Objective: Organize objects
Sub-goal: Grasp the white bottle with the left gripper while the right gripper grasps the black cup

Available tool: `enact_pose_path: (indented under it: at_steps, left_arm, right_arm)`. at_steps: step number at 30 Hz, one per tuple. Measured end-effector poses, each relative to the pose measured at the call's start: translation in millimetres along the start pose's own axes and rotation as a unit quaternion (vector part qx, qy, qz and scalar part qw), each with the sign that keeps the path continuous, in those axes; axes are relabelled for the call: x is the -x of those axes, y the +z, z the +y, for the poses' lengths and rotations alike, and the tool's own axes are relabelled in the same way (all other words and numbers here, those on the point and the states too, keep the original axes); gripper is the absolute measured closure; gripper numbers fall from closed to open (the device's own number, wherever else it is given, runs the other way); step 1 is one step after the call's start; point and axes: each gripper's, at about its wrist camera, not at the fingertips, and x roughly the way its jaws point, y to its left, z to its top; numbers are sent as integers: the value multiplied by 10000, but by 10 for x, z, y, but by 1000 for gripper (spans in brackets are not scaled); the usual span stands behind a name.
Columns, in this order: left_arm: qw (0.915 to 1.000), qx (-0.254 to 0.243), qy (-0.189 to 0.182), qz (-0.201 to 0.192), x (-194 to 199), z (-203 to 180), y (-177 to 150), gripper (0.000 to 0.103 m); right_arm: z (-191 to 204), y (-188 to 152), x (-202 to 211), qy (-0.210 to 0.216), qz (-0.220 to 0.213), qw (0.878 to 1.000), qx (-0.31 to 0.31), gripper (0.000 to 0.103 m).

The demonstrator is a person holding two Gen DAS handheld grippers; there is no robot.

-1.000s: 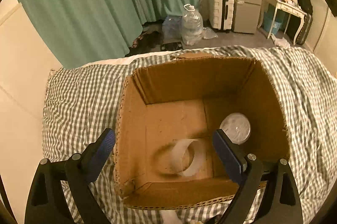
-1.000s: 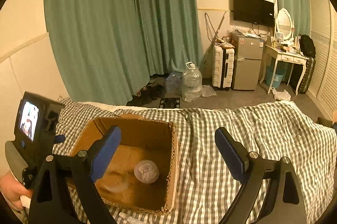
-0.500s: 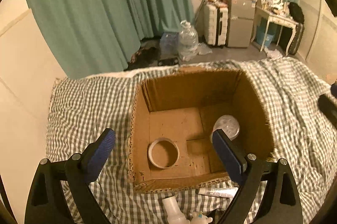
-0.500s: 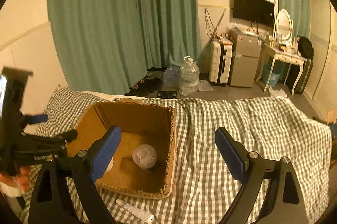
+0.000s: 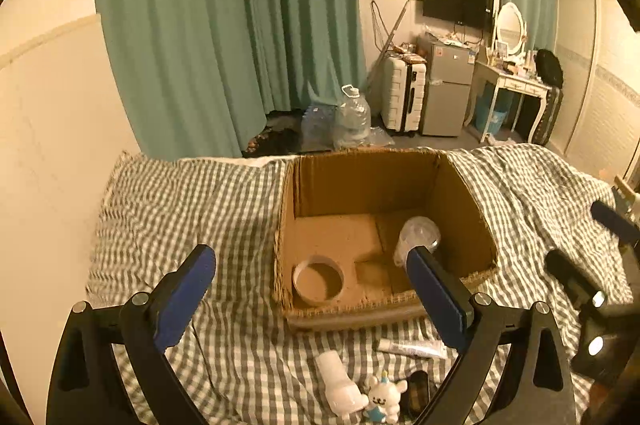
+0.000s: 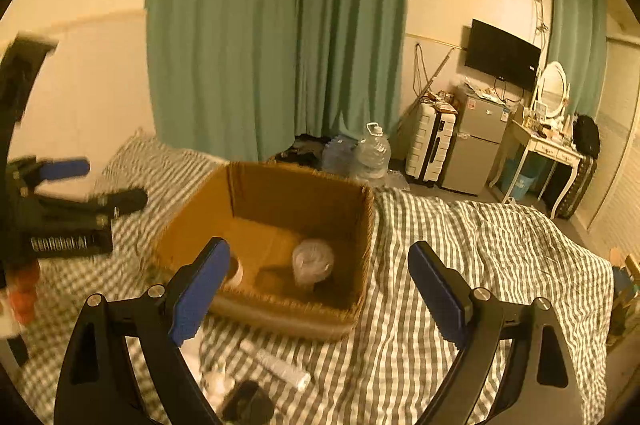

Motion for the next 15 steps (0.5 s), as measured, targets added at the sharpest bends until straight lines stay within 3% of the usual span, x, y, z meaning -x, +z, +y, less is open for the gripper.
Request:
enact_pose_path:
  at_steps: [5, 9, 12, 15]
  left_arm:
    - [9999, -123, 63, -23, -67, 21, -327, 4]
    - [9996, -285, 55, 39, -214, 17, -644, 4]
    - [9985, -340, -80, 421, -476, 54, -896, 4]
    - [9971, -179, -88, 740, -742, 126, -1140, 4]
  right_arm:
    - [189, -379, -77, -65, 190, 9996, 211, 12]
    - [230, -687, -285, 138, 799, 9966, 108, 12]
    - [251, -875, -451, 307, 1242, 9918, -44, 12]
    - [294, -1012, -587, 173, 1529, 9881, 74, 12]
